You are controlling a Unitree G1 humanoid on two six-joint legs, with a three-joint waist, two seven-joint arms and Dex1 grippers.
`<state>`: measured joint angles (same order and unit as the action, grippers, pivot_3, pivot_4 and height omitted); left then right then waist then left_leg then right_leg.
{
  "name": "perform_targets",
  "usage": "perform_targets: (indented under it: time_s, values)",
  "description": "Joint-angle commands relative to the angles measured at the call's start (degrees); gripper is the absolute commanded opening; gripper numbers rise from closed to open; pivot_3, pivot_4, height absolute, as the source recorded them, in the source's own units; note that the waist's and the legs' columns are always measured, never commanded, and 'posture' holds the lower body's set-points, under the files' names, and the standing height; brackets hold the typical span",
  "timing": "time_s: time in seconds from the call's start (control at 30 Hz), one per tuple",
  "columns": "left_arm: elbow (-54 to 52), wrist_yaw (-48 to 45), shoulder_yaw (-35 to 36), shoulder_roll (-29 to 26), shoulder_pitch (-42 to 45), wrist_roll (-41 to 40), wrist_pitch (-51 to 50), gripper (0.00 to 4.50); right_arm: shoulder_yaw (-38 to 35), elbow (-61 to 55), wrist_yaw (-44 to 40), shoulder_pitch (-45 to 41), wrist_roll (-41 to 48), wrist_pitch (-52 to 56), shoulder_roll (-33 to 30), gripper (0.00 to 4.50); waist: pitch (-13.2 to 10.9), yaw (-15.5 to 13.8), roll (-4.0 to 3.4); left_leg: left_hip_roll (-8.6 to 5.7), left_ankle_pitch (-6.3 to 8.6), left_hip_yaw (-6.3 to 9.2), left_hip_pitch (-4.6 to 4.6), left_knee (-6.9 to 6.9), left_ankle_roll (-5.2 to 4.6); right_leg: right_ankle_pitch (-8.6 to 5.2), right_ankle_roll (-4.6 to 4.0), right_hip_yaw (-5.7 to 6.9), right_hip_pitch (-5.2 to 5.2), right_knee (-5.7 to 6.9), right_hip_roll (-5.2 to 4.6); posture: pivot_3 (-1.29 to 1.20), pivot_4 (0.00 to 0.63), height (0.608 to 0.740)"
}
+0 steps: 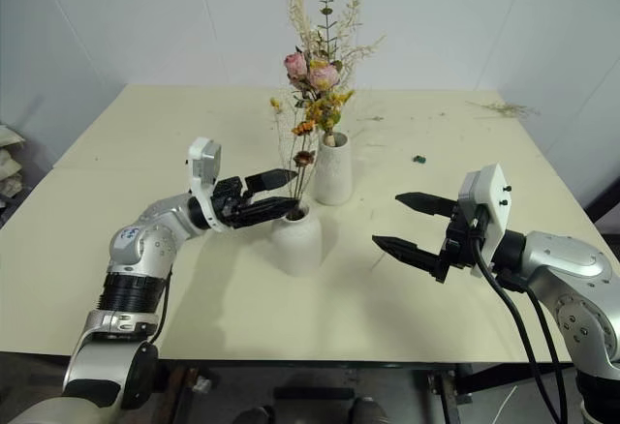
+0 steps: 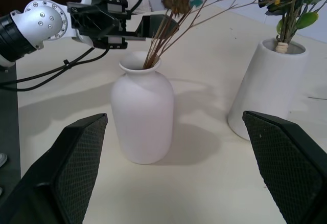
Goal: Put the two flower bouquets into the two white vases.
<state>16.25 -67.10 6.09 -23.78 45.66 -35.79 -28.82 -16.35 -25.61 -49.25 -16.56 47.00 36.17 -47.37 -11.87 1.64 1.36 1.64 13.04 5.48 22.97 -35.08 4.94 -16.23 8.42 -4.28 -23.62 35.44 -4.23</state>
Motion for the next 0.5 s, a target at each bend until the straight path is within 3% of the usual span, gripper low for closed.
perform_targets:
  time_s: [0.03,0.2,0.5]
  values:
    - [-0.99,-2.95,1.86,-3.23,1.7,-0.68,1.11,4.47,-2.55,-0.89,-0.68,0.57,0.35,-0.62,-1.31,4.5,0.0,-0.07,0.0,0.0,0.0,0.0,0.0,0.0,0.0,0.0,0.0,0.0,0.0,0.0,0.0,0.0,0.15,0.74]
    - [1.55,-5.86,3.27,-7.59,2.75,-0.35,2.25,4.47,-3.36,-0.49,-1.34,1.41,0.04,-0.43,-2.72,4.5,0.0,-0.09,0.0,0.0,0.01,0.0,0.02,0.0,-0.02,-0.01,-0.02,0.01,0.01,-0.05,0.0,0.0,0.15,0.74]
    - [22.9,-10.31,6.57,-18.0,3.42,9.62,25.32,4.47,-10.54,3.13,-4.7,8.3,-1.49,-0.07,-7.9,4.5,0.0,-0.09,0.0,0.01,0.08,-0.05,0.01,0.05,-0.14,-0.06,-0.11,0.02,-0.02,-0.07,-0.01,0.0,0.15,0.74]
